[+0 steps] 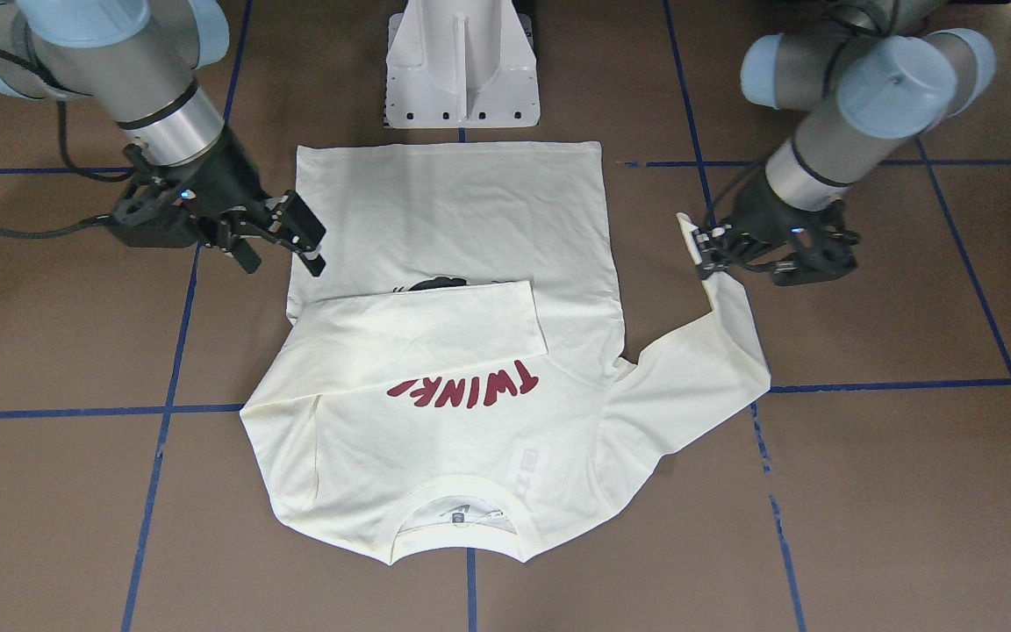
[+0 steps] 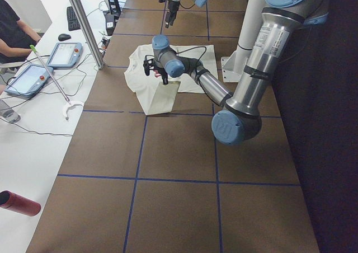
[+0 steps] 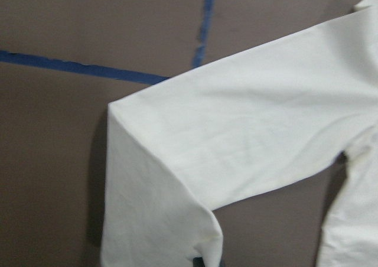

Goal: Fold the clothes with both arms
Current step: 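Fold the other sleeve across the chest with the left gripper, then release the sleeve and move both grippers to the hem corners nearest the robot, then grasp both hem corners with the left and right grippers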

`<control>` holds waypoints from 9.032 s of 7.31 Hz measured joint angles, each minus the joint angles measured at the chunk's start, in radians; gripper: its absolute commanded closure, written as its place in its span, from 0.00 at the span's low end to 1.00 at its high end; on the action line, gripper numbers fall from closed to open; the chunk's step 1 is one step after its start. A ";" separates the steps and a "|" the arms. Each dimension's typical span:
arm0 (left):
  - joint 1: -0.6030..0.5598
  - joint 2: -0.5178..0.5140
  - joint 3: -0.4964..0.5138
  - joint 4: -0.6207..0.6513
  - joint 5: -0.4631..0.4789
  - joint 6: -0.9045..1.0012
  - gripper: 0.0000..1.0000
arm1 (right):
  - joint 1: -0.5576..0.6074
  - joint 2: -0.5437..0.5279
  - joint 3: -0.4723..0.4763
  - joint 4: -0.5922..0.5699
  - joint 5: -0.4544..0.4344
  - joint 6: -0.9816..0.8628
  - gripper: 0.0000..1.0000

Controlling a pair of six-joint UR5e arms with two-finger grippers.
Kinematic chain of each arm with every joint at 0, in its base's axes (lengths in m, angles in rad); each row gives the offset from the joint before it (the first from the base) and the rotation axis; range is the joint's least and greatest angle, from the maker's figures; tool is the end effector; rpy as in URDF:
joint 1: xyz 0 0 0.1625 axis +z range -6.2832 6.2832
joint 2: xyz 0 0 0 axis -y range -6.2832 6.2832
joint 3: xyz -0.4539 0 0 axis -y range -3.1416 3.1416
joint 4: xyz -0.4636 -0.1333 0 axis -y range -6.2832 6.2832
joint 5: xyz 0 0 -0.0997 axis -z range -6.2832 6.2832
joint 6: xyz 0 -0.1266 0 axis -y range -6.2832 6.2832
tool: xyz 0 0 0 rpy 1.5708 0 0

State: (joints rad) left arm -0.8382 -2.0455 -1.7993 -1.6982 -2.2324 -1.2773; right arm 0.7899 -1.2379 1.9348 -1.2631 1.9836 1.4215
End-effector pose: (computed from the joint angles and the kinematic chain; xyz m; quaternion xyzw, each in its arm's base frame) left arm 0.4283 -0.5591 0.2602 -0.0463 0.4815 -0.1066 0.8687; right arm -0.4026 -0.5234 0.2720 0.0531 -0.5015 0.1765 0.8453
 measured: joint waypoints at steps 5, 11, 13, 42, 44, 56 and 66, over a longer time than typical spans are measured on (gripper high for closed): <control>0.265 -0.612 0.569 -0.216 0.253 -0.336 0.66 | 0.152 -0.239 0.060 0.008 0.043 -0.313 0.00; 0.305 -0.392 0.299 -0.242 0.329 -0.385 0.19 | -0.004 -0.237 0.089 0.030 -0.019 -0.122 0.00; 0.301 -0.162 0.023 -0.204 0.328 -0.384 0.19 | -0.283 -0.233 0.124 0.048 -0.242 0.176 0.07; 0.678 0.303 -0.262 -0.045 0.595 -0.971 0.29 | -0.670 -0.310 0.214 -0.058 -0.475 0.611 1.00; 0.691 0.312 -0.251 -0.045 0.595 -0.971 0.32 | -0.669 -0.311 0.214 -0.059 -0.478 0.611 1.00; 0.731 0.312 -0.303 -0.040 0.628 -0.964 1.00 | -0.665 -0.320 0.234 -0.058 -0.481 0.611 1.00; 0.826 0.307 -0.711 0.162 0.595 -0.990 1.00 | -0.730 -0.542 0.607 -0.061 -0.391 0.602 1.00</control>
State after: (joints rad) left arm -0.0117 -1.7385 -2.5102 -1.5364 -1.6376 -2.2673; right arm 0.0602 -1.7804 2.5415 -1.3238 1.5925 2.0239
